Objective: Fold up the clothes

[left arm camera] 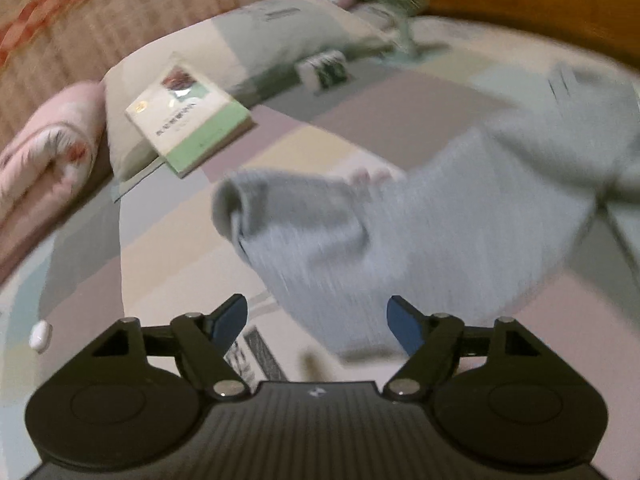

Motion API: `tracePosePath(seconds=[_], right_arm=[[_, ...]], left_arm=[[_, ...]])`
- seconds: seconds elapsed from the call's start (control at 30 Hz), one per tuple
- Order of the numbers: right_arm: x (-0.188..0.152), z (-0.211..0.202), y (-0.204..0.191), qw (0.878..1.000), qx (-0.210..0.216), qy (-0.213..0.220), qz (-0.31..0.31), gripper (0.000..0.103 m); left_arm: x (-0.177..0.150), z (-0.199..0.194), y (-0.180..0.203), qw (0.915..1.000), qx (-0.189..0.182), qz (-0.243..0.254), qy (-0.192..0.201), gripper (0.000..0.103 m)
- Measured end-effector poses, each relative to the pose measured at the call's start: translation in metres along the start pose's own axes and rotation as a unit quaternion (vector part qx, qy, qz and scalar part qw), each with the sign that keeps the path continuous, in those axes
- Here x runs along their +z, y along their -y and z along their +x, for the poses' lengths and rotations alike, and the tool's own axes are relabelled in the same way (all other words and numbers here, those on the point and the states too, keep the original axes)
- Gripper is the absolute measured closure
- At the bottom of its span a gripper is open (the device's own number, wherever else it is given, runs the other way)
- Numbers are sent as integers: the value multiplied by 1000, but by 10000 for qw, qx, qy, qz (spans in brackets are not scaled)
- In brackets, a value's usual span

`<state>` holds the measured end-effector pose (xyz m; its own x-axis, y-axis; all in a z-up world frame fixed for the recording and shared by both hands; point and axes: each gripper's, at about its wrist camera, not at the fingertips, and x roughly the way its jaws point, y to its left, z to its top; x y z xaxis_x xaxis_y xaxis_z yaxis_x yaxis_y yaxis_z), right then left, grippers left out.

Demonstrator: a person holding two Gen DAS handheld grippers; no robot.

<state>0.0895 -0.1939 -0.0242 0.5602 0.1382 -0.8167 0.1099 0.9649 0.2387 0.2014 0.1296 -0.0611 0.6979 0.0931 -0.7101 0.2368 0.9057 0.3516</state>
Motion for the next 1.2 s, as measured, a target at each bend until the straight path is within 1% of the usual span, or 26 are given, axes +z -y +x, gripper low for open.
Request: tracePosePath(seconds=[0.07,0.17,0.2,0.3,0.43,0.5,0.6,0.7,0.8,0.9,1.1,1.2], right_arm=[[-1,2,-3,10000,13,-45,-43,0],[-1,5,-7,9999,-8,-108,-74,0],[-2,5,-8,9999,-17,-112,-83,0],[-3,4,-9,9999,-47,-113,-85,0],[-3,2,-11,9999,-86,-106,-61,0],[-4,1,-10,9999,-119,-100,-72,0],[-3,3,-10,9998,-148,-113,-15,0],[-2,5,-12,9998,-129,-140,-11,0],[-3,6,-17,9998,-106,-153,-94,0],[-5,5,-19,9997,-108,-160,-132,0],[-5,8,-13,9997,-158,-203,-4,0],[-5,9,-17,9996,-159,-223,-78,0]], left_arm=[[-13,4,10,9998,3,177,-57,25],[-25,16,17,9996,72,205,-171,25],[-27,20,18,9997,128,183,-125,25],[-26,28,17,9996,247,-6,144,23],[-19,33,14,9969,655,-163,404,23],[-15,25,10,9947,728,-242,690,23],[-6,8,2,9888,801,-353,1207,23],[7,8,-5,9859,853,-428,1376,23],[14,22,-8,9868,918,-589,1197,23],[10,33,-7,9871,873,-881,1017,23],[-21,46,-6,9820,848,-1556,653,23],[-23,51,-10,9771,898,-1805,674,23]])
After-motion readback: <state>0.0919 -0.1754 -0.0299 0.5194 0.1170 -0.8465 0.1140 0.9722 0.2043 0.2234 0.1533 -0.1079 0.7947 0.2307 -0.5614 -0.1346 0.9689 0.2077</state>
